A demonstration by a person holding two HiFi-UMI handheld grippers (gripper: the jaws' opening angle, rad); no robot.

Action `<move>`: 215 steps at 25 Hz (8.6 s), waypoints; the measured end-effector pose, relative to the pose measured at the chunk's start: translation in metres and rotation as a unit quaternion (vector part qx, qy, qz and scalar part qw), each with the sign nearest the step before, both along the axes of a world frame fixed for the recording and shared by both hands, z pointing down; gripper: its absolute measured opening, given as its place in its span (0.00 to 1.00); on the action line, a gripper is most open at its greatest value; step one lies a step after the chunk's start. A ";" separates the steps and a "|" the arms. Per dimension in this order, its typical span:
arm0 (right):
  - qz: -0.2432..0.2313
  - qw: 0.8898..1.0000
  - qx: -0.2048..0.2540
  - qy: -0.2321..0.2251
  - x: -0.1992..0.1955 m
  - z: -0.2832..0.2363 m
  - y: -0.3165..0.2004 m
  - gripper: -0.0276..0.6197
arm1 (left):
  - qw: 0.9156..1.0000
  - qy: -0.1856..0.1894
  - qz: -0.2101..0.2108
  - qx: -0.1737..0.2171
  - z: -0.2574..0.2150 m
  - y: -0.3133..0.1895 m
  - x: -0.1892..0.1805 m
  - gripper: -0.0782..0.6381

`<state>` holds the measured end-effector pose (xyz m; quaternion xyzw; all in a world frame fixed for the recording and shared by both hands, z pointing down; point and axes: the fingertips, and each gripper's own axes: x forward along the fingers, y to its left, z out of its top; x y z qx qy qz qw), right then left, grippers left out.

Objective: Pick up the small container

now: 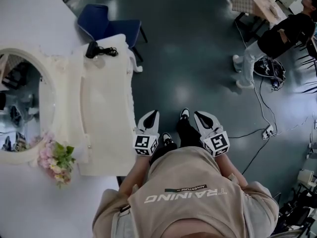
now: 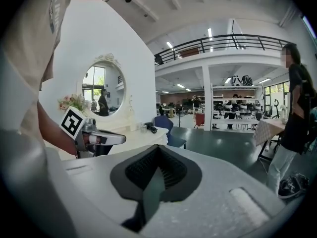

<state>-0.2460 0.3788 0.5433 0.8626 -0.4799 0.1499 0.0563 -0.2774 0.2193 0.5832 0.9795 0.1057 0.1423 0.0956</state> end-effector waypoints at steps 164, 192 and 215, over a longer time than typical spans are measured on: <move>-0.548 0.831 -0.085 -0.051 0.338 0.045 -0.556 0.05 | 0.887 -0.218 -0.402 0.058 0.150 -0.444 0.229 0.60; -0.636 0.771 -0.008 -0.018 0.289 0.000 -0.565 0.05 | 0.846 -0.147 -0.510 0.050 -0.006 -0.401 0.174 0.60; -0.649 0.757 0.071 0.011 0.288 -0.084 -0.580 0.05 | 0.843 -0.109 -0.520 0.078 -0.083 -0.415 0.168 0.60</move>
